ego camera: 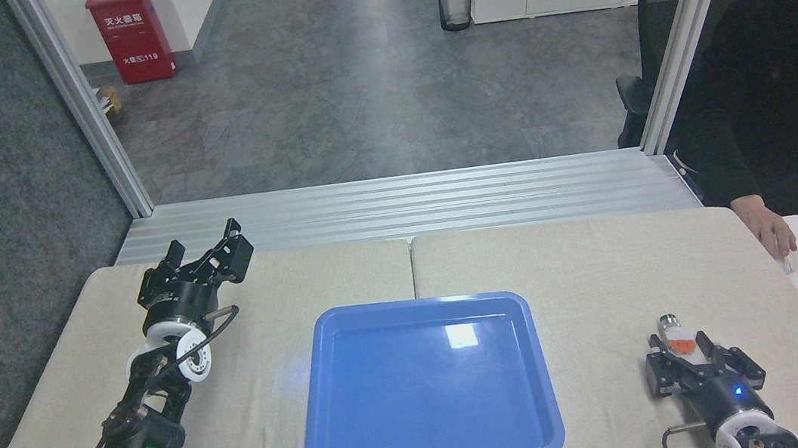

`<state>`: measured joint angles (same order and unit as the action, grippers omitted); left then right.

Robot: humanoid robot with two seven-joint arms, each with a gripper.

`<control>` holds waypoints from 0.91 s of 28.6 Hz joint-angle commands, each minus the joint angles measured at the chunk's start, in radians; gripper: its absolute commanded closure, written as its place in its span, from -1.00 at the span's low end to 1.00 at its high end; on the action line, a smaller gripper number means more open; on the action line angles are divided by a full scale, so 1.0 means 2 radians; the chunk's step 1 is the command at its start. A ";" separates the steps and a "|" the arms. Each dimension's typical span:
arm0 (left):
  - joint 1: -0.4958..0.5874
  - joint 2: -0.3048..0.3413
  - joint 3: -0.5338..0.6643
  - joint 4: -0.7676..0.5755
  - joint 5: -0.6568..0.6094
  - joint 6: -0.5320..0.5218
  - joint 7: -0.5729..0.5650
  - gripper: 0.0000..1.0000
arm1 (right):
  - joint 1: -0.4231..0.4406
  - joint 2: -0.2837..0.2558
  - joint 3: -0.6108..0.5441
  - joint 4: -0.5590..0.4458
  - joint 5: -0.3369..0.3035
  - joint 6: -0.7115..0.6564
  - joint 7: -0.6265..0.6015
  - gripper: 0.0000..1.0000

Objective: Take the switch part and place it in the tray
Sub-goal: 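Carry the switch part with the right gripper over the blue tray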

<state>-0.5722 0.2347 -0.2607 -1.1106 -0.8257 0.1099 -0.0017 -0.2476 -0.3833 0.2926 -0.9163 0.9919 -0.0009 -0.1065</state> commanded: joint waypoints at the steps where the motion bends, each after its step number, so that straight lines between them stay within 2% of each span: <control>1: 0.000 0.000 0.000 0.000 0.000 0.000 0.000 -1.00 | 0.001 0.019 -0.001 -0.004 -0.010 -0.006 -0.006 1.00; 3: 0.000 0.000 0.000 0.000 -0.001 0.000 0.000 -1.00 | 0.001 0.020 -0.014 -0.012 -0.020 -0.007 -0.011 1.00; 7: 0.000 0.000 0.000 0.000 0.000 0.000 0.000 -1.00 | 0.000 0.020 -0.042 -0.029 -0.021 -0.007 -0.011 1.00; 12: 0.000 0.000 0.000 0.000 0.000 0.000 0.000 -1.00 | -0.004 0.011 -0.095 -0.099 -0.022 -0.006 -0.007 1.00; 16: 0.000 0.000 0.000 0.000 0.000 0.000 0.000 -1.00 | -0.031 0.011 -0.088 -0.168 -0.013 -0.006 -0.003 1.00; 18: 0.000 0.000 0.000 0.000 -0.001 0.000 0.000 -1.00 | -0.048 0.017 -0.060 -0.190 0.004 -0.006 0.012 1.00; 20: 0.000 0.000 0.000 0.000 -0.001 0.000 0.000 -1.00 | -0.070 0.022 -0.011 -0.204 0.035 -0.004 0.027 1.00; 22: 0.000 0.000 0.000 0.000 0.000 0.000 0.000 -1.00 | -0.094 0.042 0.057 -0.214 0.068 -0.005 0.031 1.00; 26: 0.000 0.000 0.000 0.000 -0.001 0.000 0.000 -1.00 | -0.098 0.074 0.117 -0.215 0.095 -0.010 0.046 1.00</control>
<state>-0.5722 0.2347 -0.2607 -1.1106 -0.8256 0.1099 -0.0017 -0.3716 -0.3341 0.2789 -1.1621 1.0667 -0.0118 -0.0440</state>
